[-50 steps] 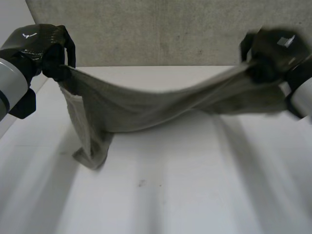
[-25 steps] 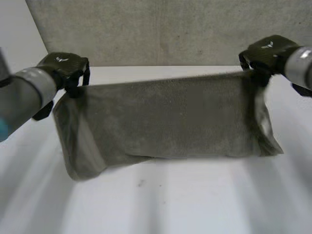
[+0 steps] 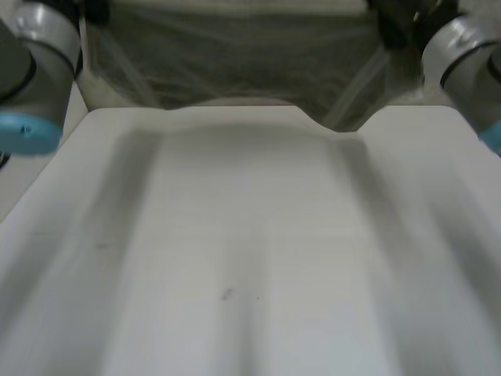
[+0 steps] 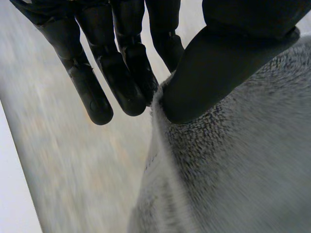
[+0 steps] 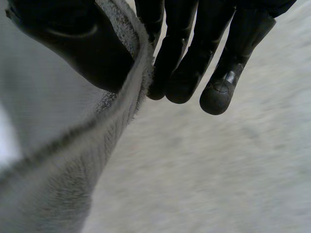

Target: Fold the towel.

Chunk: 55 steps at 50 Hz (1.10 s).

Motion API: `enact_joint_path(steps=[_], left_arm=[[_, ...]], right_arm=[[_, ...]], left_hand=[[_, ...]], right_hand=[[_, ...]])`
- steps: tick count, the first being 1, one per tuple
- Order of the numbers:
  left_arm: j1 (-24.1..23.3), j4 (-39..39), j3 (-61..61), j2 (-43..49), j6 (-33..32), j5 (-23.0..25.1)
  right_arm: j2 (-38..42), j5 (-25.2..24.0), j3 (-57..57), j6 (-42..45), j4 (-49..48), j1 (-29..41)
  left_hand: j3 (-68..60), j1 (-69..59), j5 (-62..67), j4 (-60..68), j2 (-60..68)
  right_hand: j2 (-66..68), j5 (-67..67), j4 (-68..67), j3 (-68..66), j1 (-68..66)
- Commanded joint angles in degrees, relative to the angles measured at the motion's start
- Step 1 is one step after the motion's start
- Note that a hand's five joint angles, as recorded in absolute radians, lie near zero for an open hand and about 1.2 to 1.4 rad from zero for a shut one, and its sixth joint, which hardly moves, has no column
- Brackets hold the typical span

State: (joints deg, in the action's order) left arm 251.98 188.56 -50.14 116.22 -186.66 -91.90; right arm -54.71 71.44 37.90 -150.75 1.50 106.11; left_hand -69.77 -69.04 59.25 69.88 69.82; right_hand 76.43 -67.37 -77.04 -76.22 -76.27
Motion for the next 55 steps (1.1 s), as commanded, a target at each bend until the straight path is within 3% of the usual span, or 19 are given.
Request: enact_joint_path(steps=[1, 7, 13, 16, 17, 18, 25, 29, 34, 37, 49, 51, 53, 55], left_arm=[[2.1, -0.3, -22.7, -4.6, 0.1, 0.1], [2.2, 0.6, -35.1, -3.6, -0.4, 0.2], [2.2, 2.6, -40.6, 0.9, -2.0, 0.1], [2.2, 3.0, -41.2, 1.6, -3.1, 0.1], [2.2, 3.0, -41.4, 2.0, -4.1, 0.1], [2.3, 3.0, -41.4, 2.2, -5.0, 0.1], [2.6, 3.0, -41.3, 1.6, -5.5, 0.1], [3.1, 3.0, -41.4, 0.9, -5.3, 0.1], [3.3, 3.0, -41.6, 0.7, -5.2, 0.1], [3.6, 3.0, -42.0, 0.6, -5.3, 0.1], [3.7, 3.0, -42.4, -0.2, -5.2, 0.1], [3.8, 3.0, -42.4, -0.3, -5.2, 0.1], [3.8, 3.0, -42.9, -0.3, -5.2, 0.2], [3.8, 3.1, -43.3, -0.2, -5.2, 0.2]], right_arm=[[-0.9, -5.2, 14.2, 2.9, 7.9, -0.5], [0.3, -5.0, 27.8, 10.6, 7.6, -0.6], [2.9, -4.7, 33.8, 11.0, 4.6, -1.1], [3.8, -4.5, 36.5, 7.9, 3.3, -1.8], [3.9, -4.3, 37.6, 5.1, 2.9, -2.1], [3.9, -4.3, 37.6, 5.0, 2.9, -2.1], [2.3, -3.9, 41.8, -11.6, -1.6, -5.6], [1.2, -3.1, 43.3, -14.4, -2.6, -6.7], [0.1, 1.1, 45.2, -15.5, -3.3, -8.8], [-0.1, 1.9, 45.8, -15.6, -3.6, -9.3], [-1.4, 2.4, 48.0, -18.7, -9.2, -9.2], [-1.5, 2.0, 48.3, -18.8, -9.2, -8.9], [-2.1, 1.4, 48.8, -18.7, -9.2, -8.8], [-2.2, 1.1, 49.2, -18.4, -9.4, -8.8]], left_hand=[[-10.2, -11.0, 10.7, 10.1, 10.2], [-10.2, -11.0, 10.7, 10.1, 10.2], [-10.2, -11.0, 10.7, 10.1, 10.2], [-10.2, -11.0, 10.7, 10.1, 10.2], [-10.2, -11.0, 10.7, 10.1, 10.2], [-10.2, -11.0, 10.7, 10.1, 10.2], [-10.2, -11.0, 10.7, 10.1, 10.2], [-10.2, -11.0, 10.7, 10.1, 10.2], [-10.2, -11.0, 10.7, 10.1, 10.2], [-10.2, -11.0, 10.7, 10.1, 10.2], [-10.2, -11.0, 10.7, 10.1, 10.2], [-10.2, -11.0, 10.7, 10.1, 10.2], [-10.2, -11.0, 10.7, 10.1, 10.2], [-10.2, -11.0, 10.7, 10.1, 10.2]], right_hand=[[3.6, -2.6, -3.0, -3.8, -3.7], [3.6, -2.6, -3.0, -3.8, -3.7], [3.6, -2.6, -3.0, -3.8, -3.7], [1.9, -1.0, -1.3, -2.2, -2.1], [-7.2, 8.1, 7.8, 7.0, 7.0], [-7.3, 8.2, 7.9, 7.1, 7.1], [-15.4, 16.3, 16.0, 15.2, 15.2], [-18.2, 19.2, 18.9, 18.0, 18.1], [-34.2, 35.1, 34.8, 34.0, 34.0], [-36.1, 37.0, 36.7, 35.9, 35.9], [-32.0, 33.0, 32.7, 31.8, 31.9], [-25.8, 26.7, 26.4, 25.6, 25.6], [3.4, -2.5, -2.8, -3.6, -3.6], [3.6, -2.6, -3.0, -3.8, -3.7]])
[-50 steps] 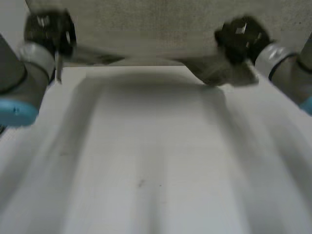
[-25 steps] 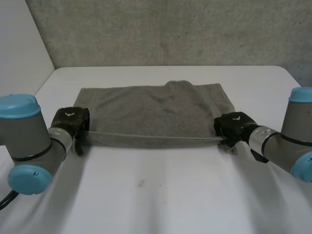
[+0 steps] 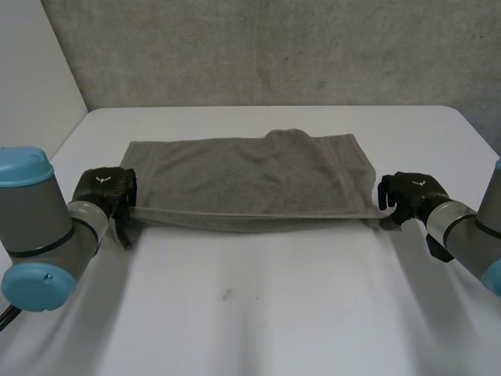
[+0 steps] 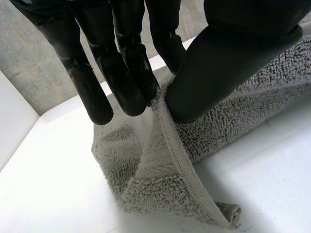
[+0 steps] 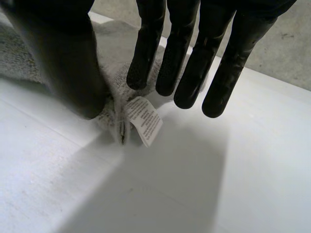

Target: Fold the towel.

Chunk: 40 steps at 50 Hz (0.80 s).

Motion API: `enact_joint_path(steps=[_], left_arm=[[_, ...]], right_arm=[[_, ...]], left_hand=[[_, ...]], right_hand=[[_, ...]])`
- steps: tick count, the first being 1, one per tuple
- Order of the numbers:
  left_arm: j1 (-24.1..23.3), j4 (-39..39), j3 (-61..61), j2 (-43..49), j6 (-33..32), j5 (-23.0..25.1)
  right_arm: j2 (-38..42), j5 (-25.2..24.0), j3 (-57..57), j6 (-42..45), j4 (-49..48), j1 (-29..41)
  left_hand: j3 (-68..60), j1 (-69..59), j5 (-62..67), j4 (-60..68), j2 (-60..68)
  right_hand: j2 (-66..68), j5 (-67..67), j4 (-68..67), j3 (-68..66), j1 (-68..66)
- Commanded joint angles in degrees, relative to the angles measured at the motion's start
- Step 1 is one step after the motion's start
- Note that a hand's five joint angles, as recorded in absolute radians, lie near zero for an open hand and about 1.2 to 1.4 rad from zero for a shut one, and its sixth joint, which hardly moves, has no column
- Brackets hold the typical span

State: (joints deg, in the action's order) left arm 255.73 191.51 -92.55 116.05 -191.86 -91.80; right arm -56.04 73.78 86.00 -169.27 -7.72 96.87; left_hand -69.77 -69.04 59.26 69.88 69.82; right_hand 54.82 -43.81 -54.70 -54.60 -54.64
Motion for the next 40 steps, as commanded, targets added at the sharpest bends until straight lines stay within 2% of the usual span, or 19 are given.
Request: enact_joint_path(steps=[1, 4, 6, 10, 11, 12, 13, 14, 22, 36, 39, 40], left_arm=[[0.0, 0.4, -1.1, 0.1, 0.0, 0.1], [0.0, 0.7, -1.4, 0.3, 0.0, 0.1], [0.0, 1.3, -2.5, 0.7, -0.2, 0.1], [0.0, 2.1, -3.2, 0.8, -0.2, 0.1], [0.0, 2.5, -3.5, 0.8, -0.2, 0.1], [0.0, 2.5, -3.5, 0.8, -0.2, 0.1], [0.0, 2.7, -3.8, 0.8, -0.3, 0.1], [0.0, 3.1, -4.0, 0.8, -0.4, 0.1], [0.6, 4.3, -3.9, 1.5, -0.4, 0.0], [0.8, 4.2, -3.9, 3.0, -0.6, -0.1], [0.8, 4.2, -3.8, 3.0, -0.6, -0.2], [0.8, 4.2, -3.8, 3.0, -0.6, -0.2]], right_arm=[[-0.9, -1.3, 1.1, 0.1, -0.2, 0.4], [-1.5, -2.1, 1.5, 0.4, -0.3, 0.3], [-2.6, -2.4, 2.3, 0.7, -0.6, 0.3], [-4.1, -2.4, 2.9, 1.5, -1.2, 0.1], [-4.9, -2.3, 3.4, 1.8, -1.7, -0.2], [-5.0, -2.3, 3.4, 1.8, -1.7, -0.2], [-6.1, -2.3, 4.0, 2.0, -2.6, -0.3], [-7.3, -2.3, 4.5, 2.1, -3.6, -0.3], [-10.2, -2.0, 6.5, 2.1, -8.1, -3.8], [-10.3, -1.6, 6.3, 2.1, -8.6, -6.4], [-10.4, -1.6, 6.3, 2.1, -8.5, -6.4], [-10.6, -1.6, 6.4, 2.1, -8.5, -6.3]], left_hand=[[-10.2, -11.0, 10.7, 10.1, 10.2], [-10.2, -11.0, 10.7, 10.1, 10.2], [-2.1, -2.8, 2.6, 2.0, 2.0], [3.7, 3.0, -3.2, -3.8, -3.8], [14.4, 13.6, -13.9, -14.5, -14.4], [14.5, 13.7, -14.0, -14.6, -14.5], [23.1, 22.4, -22.6, -23.2, -23.2], [25.5, 24.8, -25.0, -25.7, -25.6], [25.6, 24.8, -25.1, -25.7, -25.6], [25.2, 24.5, -24.7, -25.4, -25.3], [23.7, 23.0, -23.2, -23.8, -23.8], [15.9, 15.2, -15.4, -16.0, -15.9]], right_hand=[[25.2, -26.2, -25.3, -25.4, -25.4], [25.2, -26.2, -25.3, -25.4, -25.4], [25.2, -26.2, -25.3, -25.4, -25.4], [25.2, -26.2, -25.3, -25.4, -25.4], [25.2, -26.2, -25.3, -25.4, -25.4], [25.2, -26.2, -25.3, -25.4, -25.4], [25.2, -26.2, -25.3, -25.4, -25.4], [25.2, -26.2, -25.3, -25.4, -25.4], [25.2, -26.2, -25.3, -25.4, -25.4], [25.2, -26.2, -25.3, -25.4, -25.4], [25.2, -26.2, -25.3, -25.4, -25.4], [25.2, -26.2, -25.3, -25.4, -25.4]])
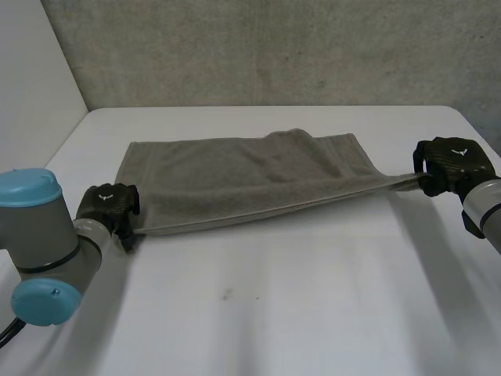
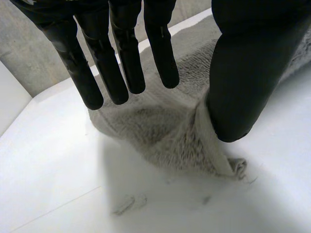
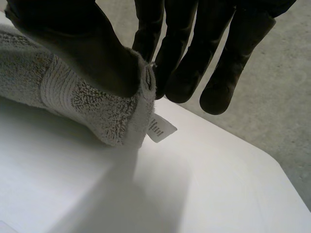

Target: Fold the towel.

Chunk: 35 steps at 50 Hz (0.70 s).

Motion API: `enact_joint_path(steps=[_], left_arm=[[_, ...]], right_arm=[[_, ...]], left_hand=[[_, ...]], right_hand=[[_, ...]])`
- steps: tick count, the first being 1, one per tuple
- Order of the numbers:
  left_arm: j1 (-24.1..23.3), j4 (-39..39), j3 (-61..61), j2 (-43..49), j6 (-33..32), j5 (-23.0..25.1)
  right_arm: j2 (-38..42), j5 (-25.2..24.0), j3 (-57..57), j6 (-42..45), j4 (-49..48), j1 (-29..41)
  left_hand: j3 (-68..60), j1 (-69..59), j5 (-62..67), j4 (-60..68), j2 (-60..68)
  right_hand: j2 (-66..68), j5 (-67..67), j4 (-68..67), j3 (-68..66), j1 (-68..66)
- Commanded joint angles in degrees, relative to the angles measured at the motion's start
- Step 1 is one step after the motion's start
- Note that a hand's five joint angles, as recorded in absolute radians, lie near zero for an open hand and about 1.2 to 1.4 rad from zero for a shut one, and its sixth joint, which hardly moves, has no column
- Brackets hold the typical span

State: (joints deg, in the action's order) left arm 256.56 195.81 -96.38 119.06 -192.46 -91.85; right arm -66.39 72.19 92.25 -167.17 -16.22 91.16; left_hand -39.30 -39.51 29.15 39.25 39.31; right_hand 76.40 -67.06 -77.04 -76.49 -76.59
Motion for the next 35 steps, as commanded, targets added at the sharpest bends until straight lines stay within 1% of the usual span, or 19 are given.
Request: enact_joint_path(steps=[1, 2, 3, 7, 13, 15, 16, 18, 19, 20, 21, 23, 24, 25, 26, 28, 31, 33, 35], left_arm=[[0.0, -0.1, 0.1, -0.1, 0.0, -0.2], [0.0, -0.2, 0.1, -0.1, 0.0, -0.2], [0.0, -0.3, 0.0, -0.3, -0.1, -0.2], [0.2, -0.7, -0.2, -1.8, -0.1, -0.3], [1.6, -5.2, -3.9, -11.6, -3.5, 0.4], [2.0, -7.0, -5.6, -14.2, -5.7, 0.8], [2.5, -8.9, -7.4, -16.8, -8.3, 1.2], [2.9, -11.1, -9.5, -19.7, -10.9, 1.8], [3.2, -13.2, -11.9, -22.9, -13.5, 2.6], [3.7, -15.7, -14.3, -26.3, -16.0, 3.4], [3.7, -15.7, -14.4, -26.3, -16.0, 3.4], [4.5, -18.4, -16.9, -29.6, -18.2, 4.4], [5.6, -21.1, -19.3, -32.5, -20.1, 5.6], [6.8, -23.5, -21.4, -35.4, -21.6, 7.0], [6.8, -23.5, -21.4, -35.4, -21.6, 7.0], [8.9, -26.7, -24.1, -39.8, -24.1, 10.5], [9.9, -27.3, -24.8, -40.9, -24.8, 12.5], [11.9, -26.0, -24.4, -40.8, -25.3, 16.5], [12.8, -24.4, -23.7, -40.3, -25.1, 18.4]], right_arm=[[-0.3, 0.0, 0.1, 0.0, 0.0, -0.4], [-0.3, 0.0, 0.1, 0.0, 0.0, -0.4], [-0.3, 0.0, 0.2, 0.0, 0.2, -0.4], [-1.1, -0.6, 0.0, 0.1, 0.9, -0.3], [-6.4, -1.6, -0.1, 3.2, 6.0, -0.1], [-9.7, -2.4, 0.1, 10.5, 14.1, -0.4], [-9.7, -2.4, 0.1, 10.5, 14.1, -0.5], [-12.2, -2.8, 1.2, 21.2, 24.5, -0.8], [-12.2, -2.8, 1.2, 21.3, 24.6, -0.8], [-13.0, -2.8, 2.5, 26.8, 30.2, -0.9], [-13.0, -2.8, 2.5, 26.8, 30.3, -0.9], [-15.4, -2.5, 5.8, 36.3, 40.2, -2.2], [-15.4, -2.5, 5.8, 36.4, 40.2, -2.2], [-17.6, -2.3, 7.6, 40.6, 44.6, -3.6], [-19.6, -2.7, 9.2, 43.9, 48.2, -5.4], [-21.0, -3.1, 10.2, 46.4, 50.6, -7.3], [-22.1, -4.8, 10.2, 48.2, 51.0, -9.8], [-22.1, -6.3, 9.4, 47.4, 49.7, -9.9], [-21.9, -7.4, 7.9, 45.9, 48.0, -9.9]], left_hand=[[-14.6, -14.4, 14.8, 14.7, 14.6], [-31.0, -30.8, 31.1, 31.0, 31.0], [-40.6, -40.4, 40.8, 40.6, 40.6], [-40.7, -40.5, 40.8, 40.7, 40.7], [-40.7, -40.5, 40.8, 40.7, 40.7], [-40.7, -40.5, 40.8, 40.7, 40.7], [-40.7, -40.5, 40.8, 40.7, 40.7], [-40.7, -40.5, 40.8, 40.7, 40.7], [-40.7, -40.5, 40.8, 40.7, 40.7], [-40.7, -40.5, 40.8, 40.7, 40.7], [-40.7, -40.5, 40.8, 40.7, 40.7], [-40.7, -40.5, 40.8, 40.7, 40.7], [-40.7, -40.5, 40.8, 40.7, 40.7], [-40.7, -40.5, 40.8, 40.7, 40.7], [-40.7, -40.5, 40.8, 40.7, 40.7], [-40.7, -40.5, 40.8, 40.7, 40.7], [-40.7, -40.5, 40.8, 40.7, 40.7], [-40.7, -40.5, 40.8, 40.7, 40.7], [-40.7, -40.5, 40.8, 40.7, 40.7]], right_hand=[[3.6, -2.9, -3.0, -3.5, -3.4], [3.6, -2.9, -3.0, -3.5, -3.4], [3.6, -2.9, -3.0, -3.5, -3.4], [3.6, -2.9, -3.0, -3.5, -3.4], [3.6, -2.9, -3.0, -3.5, -3.4], [3.6, -2.9, -3.0, -3.5, -3.4], [3.6, -2.9, -3.0, -3.5, -3.4], [3.6, -2.9, -3.0, -3.5, -3.4], [3.6, -2.9, -3.0, -3.5, -3.4], [3.6, -2.9, -3.0, -3.5, -3.4], [3.6, -2.9, -3.0, -3.5, -3.4], [3.6, -2.9, -3.0, -3.5, -3.4], [3.6, -2.9, -3.0, -3.5, -3.4], [3.6, -2.9, -3.0, -3.5, -3.4], [3.6, -2.9, -3.0, -3.5, -3.4], [3.6, -2.9, -3.0, -3.5, -3.4], [3.6, -2.9, -3.0, -3.5, -3.4], [3.6, -2.9, -3.0, -3.5, -3.4], [3.6, -2.9, -3.0, -3.5, -3.4]])
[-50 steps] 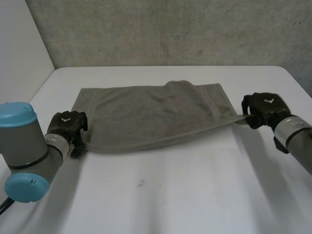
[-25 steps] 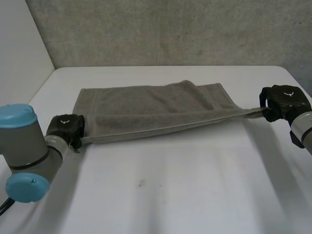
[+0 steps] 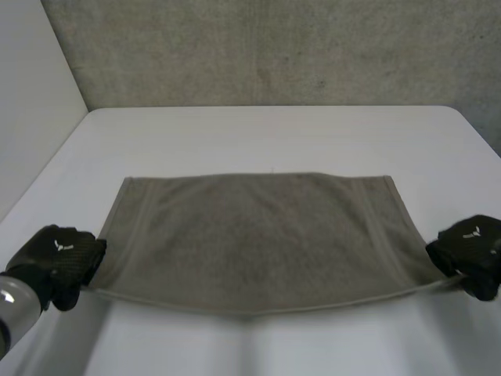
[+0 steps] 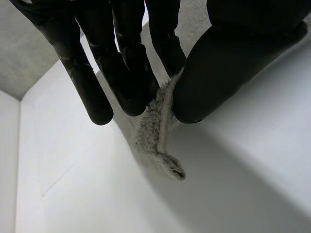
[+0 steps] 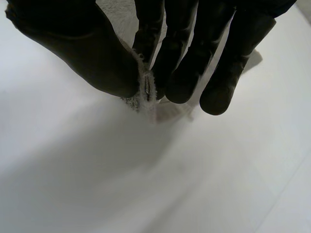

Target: Fold the towel.

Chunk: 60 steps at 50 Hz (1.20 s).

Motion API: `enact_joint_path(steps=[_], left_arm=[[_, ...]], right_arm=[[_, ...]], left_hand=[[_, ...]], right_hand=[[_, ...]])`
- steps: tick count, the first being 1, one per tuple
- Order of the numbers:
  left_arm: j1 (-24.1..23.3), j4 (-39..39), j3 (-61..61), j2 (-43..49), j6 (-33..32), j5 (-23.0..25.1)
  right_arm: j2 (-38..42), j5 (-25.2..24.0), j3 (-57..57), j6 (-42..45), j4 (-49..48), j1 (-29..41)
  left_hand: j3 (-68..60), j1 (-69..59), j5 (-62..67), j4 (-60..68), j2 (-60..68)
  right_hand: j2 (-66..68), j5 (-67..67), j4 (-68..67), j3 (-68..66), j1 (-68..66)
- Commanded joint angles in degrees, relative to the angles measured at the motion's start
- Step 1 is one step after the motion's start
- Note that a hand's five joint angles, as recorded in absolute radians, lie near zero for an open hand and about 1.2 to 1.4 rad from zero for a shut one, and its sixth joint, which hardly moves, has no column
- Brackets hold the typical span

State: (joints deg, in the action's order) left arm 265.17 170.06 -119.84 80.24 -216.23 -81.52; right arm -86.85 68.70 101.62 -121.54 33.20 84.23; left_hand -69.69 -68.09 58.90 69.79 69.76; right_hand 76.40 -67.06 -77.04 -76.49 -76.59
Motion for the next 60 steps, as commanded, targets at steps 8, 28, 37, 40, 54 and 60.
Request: enact_joint_path(steps=[8, 28, 37, 40, 54, 60], left_arm=[[0.9, 16.2, 11.4, 16.9, 0.4, 9.1], [-6.9, 19.6, 52.7, 54.7, 6.3, 1.1], [-7.1, 19.3, 59.1, 58.9, 6.5, -2.6], [-7.3, 19.3, 60.2, 59.4, 6.6, -2.6], [-8.0, 19.5, 59.6, 58.4, 7.5, -2.3], [-7.8, 19.6, 53.7, 50.0, 12.7, -2.5]], right_arm=[[12.7, -2.7, -13.7, -13.8, -13.7, 2.3], [46.4, 11.5, -49.2, -23.5, -29.3, 16.1], [53.0, 14.6, -57.9, -21.8, -27.7, 16.1], [54.6, 15.1, -60.3, -20.7, -27.7, 16.3], [52.7, 15.8, -61.5, -21.4, -27.7, 18.3], [42.2, 14.5, -54.1, -27.7, -27.7, 17.6]], left_hand=[[-10.3, -11.9, 11.1, 10.2, 10.2], [-10.3, -11.9, 11.1, 10.2, 10.2], [-10.3, -11.9, 11.1, 10.2, 10.2], [-10.3, -11.9, 11.1, 10.2, 10.2], [59.7, 58.1, -58.9, -59.8, -59.8], [59.7, 58.1, -58.9, -59.8, -59.8]], right_hand=[[3.6, -2.9, -3.0, -3.5, -3.4], [3.6, -2.9, -3.0, -3.5, -3.4], [3.6, -2.9, -3.0, -3.5, -3.4], [3.6, -2.9, -3.0, -3.5, -3.4], [-66.4, 67.1, 67.0, 66.5, 66.6], [-66.4, 67.1, 67.0, 66.5, 66.6]])
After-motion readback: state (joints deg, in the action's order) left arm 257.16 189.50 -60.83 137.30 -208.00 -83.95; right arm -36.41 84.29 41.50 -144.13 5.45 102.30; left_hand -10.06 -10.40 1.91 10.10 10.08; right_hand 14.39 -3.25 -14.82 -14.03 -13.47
